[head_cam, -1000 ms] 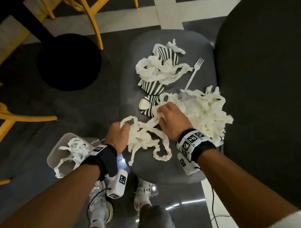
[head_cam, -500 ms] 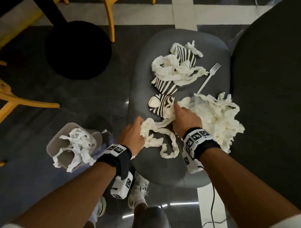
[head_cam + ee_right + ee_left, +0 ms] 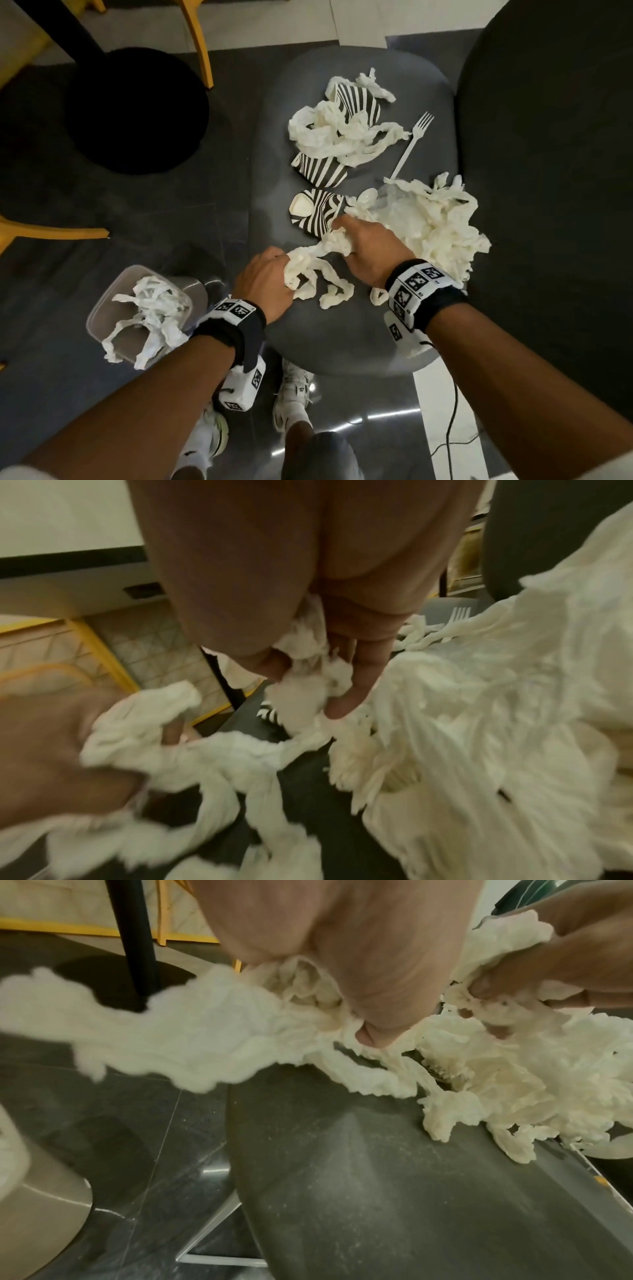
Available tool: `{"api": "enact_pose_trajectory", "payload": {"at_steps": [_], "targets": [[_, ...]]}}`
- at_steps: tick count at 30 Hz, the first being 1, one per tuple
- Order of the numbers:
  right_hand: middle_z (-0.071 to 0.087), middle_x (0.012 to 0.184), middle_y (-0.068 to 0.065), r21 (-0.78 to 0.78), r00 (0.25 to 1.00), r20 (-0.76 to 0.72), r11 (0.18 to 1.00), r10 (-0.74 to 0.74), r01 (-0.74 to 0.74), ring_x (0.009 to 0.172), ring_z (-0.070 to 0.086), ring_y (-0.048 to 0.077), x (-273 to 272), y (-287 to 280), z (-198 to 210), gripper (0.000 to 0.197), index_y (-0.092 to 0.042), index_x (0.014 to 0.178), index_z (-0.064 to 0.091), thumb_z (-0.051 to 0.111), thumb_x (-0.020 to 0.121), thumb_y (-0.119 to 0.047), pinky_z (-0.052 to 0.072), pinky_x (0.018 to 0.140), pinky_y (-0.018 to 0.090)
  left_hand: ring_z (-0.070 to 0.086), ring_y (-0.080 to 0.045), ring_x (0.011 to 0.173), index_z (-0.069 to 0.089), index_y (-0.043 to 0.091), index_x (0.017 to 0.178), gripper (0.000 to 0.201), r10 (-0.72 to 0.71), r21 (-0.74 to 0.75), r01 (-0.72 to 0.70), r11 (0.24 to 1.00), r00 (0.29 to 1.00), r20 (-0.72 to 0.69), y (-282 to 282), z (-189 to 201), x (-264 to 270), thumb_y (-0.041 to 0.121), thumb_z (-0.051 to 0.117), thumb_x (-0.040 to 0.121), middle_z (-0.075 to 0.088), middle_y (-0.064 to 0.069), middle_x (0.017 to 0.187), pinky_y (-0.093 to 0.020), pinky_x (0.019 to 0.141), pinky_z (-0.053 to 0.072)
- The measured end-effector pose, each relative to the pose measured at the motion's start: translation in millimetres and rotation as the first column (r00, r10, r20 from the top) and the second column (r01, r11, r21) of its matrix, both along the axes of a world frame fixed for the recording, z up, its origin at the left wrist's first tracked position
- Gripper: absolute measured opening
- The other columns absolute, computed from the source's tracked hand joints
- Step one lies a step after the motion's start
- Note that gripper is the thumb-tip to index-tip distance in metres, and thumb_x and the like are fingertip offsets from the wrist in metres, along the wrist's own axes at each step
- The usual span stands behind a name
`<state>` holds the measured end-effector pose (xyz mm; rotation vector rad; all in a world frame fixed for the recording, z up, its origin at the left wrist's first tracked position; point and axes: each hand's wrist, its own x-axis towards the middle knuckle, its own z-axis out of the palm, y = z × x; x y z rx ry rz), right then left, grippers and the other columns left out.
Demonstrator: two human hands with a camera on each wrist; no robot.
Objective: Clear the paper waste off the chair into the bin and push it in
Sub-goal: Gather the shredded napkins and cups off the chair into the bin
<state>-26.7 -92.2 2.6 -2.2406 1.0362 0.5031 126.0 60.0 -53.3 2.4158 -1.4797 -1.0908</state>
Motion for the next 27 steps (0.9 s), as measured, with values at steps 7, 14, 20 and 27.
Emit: {"api": "enact_pose_trajectory", "payload": {"at_steps": [7,14,20,27], "targets": [[0.057,0.115,0.007,-0.015,0.989,-0.121,0.996,0.090,-0.092,0.099,0.062,0.033,5.7,34.8,-12.9,0.053,-0.028,0.133,0.040,0.056,0.085,-0.045,0.055,0.079,0.044,0.067,-0.034,0.101,0.056,0.029,0.118,0.039,0.051,0.015,-0.050,0.999,0.995,-0.081,5.5,24.4,12.5,0.013,0.060,0.083,0.071,-0.003,0.110,-0.038,0.079,0.053],[0.050,0.124,0.011,-0.067,0.993,-0.037,0.991,-0.114,0.112,0.105,0.060,0.034,24.1,22.0,-13.7,0.058,-0.026,0.139,0.035,0.058,0.086,-0.033,0.055,0.085,0.047,0.052,-0.018,0.104,0.049,0.033,0.119,0.075,0.011,0.174,0.008,0.985,0.994,-0.110,29.2,11.4,24.2,0.071,0.072,0.059,0.040,0.004,0.113,-0.037,0.089,0.051],[0.047,0.122,0.012,-0.174,0.991,0.031,0.975,-0.134,0.137,0.104,0.058,0.035,52.3,6.5,-16.2,0.047,-0.016,0.123,0.043,0.065,0.083,-0.025,0.053,0.083,0.043,0.062,-0.027,0.098,0.065,0.022,0.096,0.020,-0.116,0.126,0.136,0.983,0.981,-0.154,47.5,-4.7,20.3,0.034,0.067,0.082,0.048,-0.001,0.107,-0.041,0.087,0.051],[0.034,0.144,0.007,-0.185,0.961,-0.277,0.982,-0.017,-0.036,0.120,0.055,0.035,85.5,-7.8,-48.9,0.084,-0.014,0.130,0.041,0.084,0.064,-0.042,0.052,0.086,0.045,0.071,-0.023,0.077,0.069,0.017,0.075,0.019,0.314,-0.031,-0.332,0.943,0.917,-0.245,77.1,6.6,62.9,0.036,0.068,0.073,0.074,-0.001,0.078,-0.036,0.066,0.055]]}}
